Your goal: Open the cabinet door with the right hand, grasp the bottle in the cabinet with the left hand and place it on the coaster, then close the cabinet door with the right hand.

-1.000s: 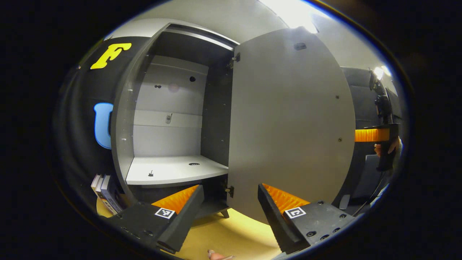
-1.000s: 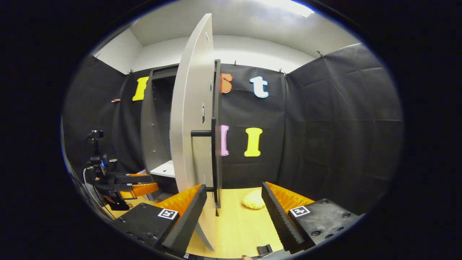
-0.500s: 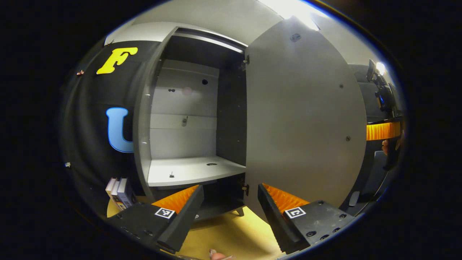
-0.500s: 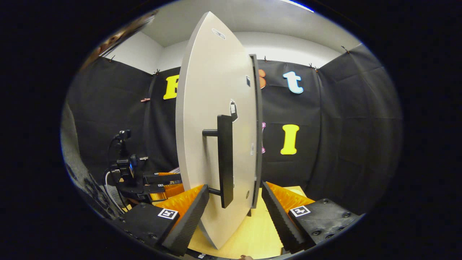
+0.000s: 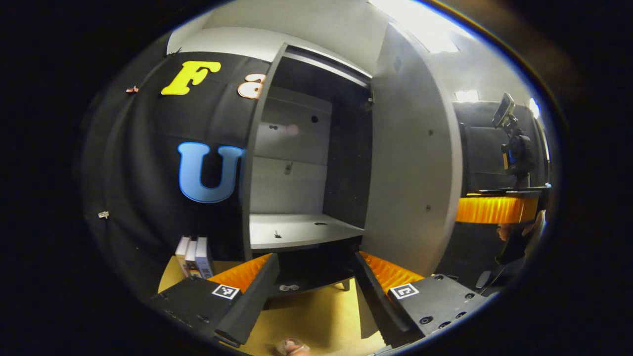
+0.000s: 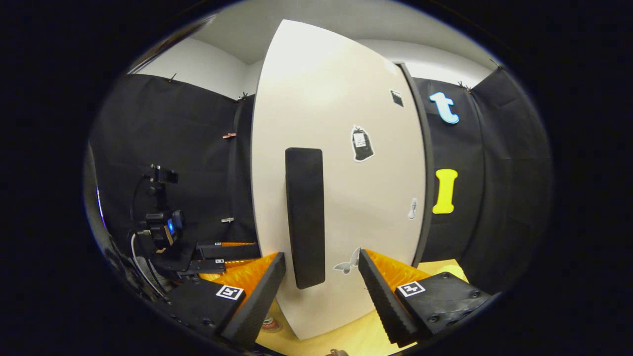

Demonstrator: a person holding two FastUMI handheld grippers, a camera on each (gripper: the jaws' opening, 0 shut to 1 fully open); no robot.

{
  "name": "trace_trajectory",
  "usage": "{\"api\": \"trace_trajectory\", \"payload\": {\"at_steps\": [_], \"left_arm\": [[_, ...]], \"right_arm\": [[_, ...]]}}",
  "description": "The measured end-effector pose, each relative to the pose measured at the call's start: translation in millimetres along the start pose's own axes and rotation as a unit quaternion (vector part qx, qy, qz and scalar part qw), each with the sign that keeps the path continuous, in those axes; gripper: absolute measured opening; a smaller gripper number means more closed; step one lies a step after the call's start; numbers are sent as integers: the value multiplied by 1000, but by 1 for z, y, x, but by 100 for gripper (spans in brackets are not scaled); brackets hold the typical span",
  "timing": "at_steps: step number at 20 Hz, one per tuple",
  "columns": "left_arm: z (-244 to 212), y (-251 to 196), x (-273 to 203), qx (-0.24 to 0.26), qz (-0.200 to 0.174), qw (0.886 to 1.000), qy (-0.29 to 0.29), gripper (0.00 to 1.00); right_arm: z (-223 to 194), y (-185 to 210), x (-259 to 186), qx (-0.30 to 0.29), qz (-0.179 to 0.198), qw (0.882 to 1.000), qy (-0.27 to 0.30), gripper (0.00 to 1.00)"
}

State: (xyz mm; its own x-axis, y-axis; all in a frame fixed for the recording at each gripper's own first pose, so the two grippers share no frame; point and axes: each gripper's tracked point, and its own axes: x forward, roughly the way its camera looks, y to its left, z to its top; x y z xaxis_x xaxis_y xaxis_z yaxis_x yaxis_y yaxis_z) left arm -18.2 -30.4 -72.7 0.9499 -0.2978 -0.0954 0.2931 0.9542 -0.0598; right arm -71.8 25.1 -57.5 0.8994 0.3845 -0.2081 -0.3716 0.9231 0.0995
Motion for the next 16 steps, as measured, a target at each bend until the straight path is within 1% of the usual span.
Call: {"api": "trace_trajectory", "payload": {"at_steps": [1,3,4,5,6,7,9,10,11,14,16], "left_arm": [[2,8,-4,8,11,1000,-2,95],[4,20,-10,19,27,999,0,95],[7,25,-12,21,35,999,-1,95],[10,26,-13,22,42,999,-3,95],[13,25,-15,19,45,999,-6,92],[17,23,-15,16,45,999,-9,95],[22,18,-16,13,52,999,-9,92],[25,14,-16,16,56,998,-11,97],[28,10,-14,19,58,998,-12,95],[30,-4,-5,23,59,998,-15,94],[31,-9,2,21,61,998,-15,94]], "right_arm": [[-1,3,3,-5,5,1000,1,98],[2,5,6,9,17,1000,-2,98],[4,2,8,20,19,1000,-5,98],[5,-4,10,24,12,1000,-9,98],[6,-15,13,18,-4,1000,-15,98],[5,-33,15,8,-22,999,-23,98],[6,-58,23,-12,-65,997,-43,98],[8,-64,25,-14,-80,995,-54,98],[12,-68,27,-11,-92,993,-69,98],[23,-77,27,6,-112,988,-103,97],[26,-84,28,5,-115,987,-111,98]]}}
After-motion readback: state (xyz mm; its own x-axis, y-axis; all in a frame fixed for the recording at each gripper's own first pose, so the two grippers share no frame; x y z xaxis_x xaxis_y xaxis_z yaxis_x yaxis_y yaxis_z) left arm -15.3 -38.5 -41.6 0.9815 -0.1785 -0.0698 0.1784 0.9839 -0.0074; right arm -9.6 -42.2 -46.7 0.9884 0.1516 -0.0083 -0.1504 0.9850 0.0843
